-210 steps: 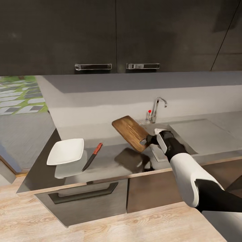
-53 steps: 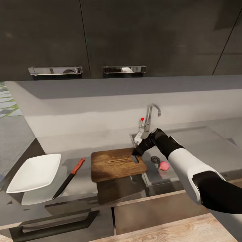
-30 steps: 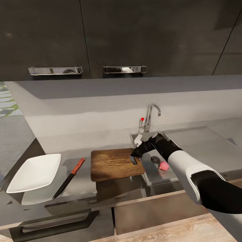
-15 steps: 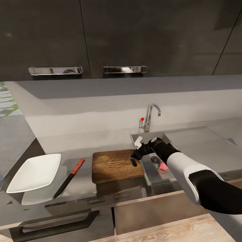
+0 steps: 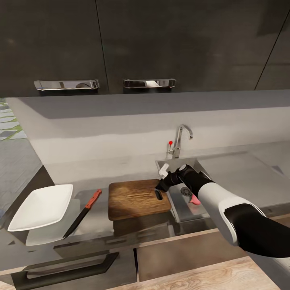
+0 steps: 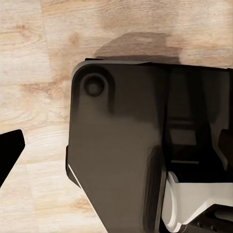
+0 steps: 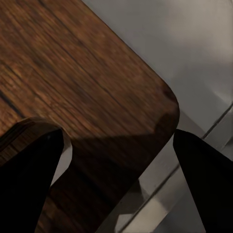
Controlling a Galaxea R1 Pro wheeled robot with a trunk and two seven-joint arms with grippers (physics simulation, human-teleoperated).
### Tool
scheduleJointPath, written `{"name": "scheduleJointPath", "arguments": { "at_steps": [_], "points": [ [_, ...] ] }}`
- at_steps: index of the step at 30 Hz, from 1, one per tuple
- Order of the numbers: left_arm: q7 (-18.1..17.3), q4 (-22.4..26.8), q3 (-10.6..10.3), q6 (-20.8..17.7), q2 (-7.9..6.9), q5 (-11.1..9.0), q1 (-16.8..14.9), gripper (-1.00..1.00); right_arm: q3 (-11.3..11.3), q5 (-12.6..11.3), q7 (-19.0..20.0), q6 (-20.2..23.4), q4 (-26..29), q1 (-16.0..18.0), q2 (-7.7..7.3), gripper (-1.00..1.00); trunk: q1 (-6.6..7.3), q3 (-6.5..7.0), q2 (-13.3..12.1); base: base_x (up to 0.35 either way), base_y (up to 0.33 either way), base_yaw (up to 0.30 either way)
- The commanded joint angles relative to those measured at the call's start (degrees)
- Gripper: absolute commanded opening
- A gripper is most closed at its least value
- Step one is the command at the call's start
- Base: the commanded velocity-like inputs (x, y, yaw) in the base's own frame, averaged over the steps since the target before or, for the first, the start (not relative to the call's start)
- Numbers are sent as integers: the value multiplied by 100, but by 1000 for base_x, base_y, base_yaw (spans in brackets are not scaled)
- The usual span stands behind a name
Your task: In the kitchen, take the Vidalia onion out of the sink, dice it on the chopping board with the paring knife, put the diced onion into the bowl on the countertop, then place both the paring knife and the chopping board into the sink.
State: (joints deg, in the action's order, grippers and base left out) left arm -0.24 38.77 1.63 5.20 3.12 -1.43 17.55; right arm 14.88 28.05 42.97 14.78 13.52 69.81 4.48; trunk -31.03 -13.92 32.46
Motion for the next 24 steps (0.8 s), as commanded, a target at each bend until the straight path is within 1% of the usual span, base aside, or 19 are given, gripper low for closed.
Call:
{"name": "scheduleJointPath", "arguments": {
  "at_steps": [1, 6, 7, 10, 24],
  "points": [
    [-3, 8, 15, 7, 4, -15, 2, 100, -20, 33, 27, 29, 11, 1, 4, -100, -2, -8, 8, 0, 0, 0],
    [-3, 8, 13, 7, 5, -15, 2, 100, -20, 33, 21, 16, -71, -2, 12, -100, -2, -8, 8, 0, 0, 0],
    [-3, 8, 13, 7, 5, -15, 2, 100, -20, 36, -6, 7, -183, -3, 15, -100, -2, -8, 8, 0, 0, 0],
    [-3, 5, 15, 7, 4, -15, 2, 100, -20, 34, -103, -7, -265, -3, 17, -100, -2, -8, 8, 0, 0, 0],
    [-4, 4, 13, 7, 4, -15, 1, 100, -20, 33, -150, -19, -387, -3, 20, -100, -2, -8, 8, 0, 0, 0]
  ]
}}
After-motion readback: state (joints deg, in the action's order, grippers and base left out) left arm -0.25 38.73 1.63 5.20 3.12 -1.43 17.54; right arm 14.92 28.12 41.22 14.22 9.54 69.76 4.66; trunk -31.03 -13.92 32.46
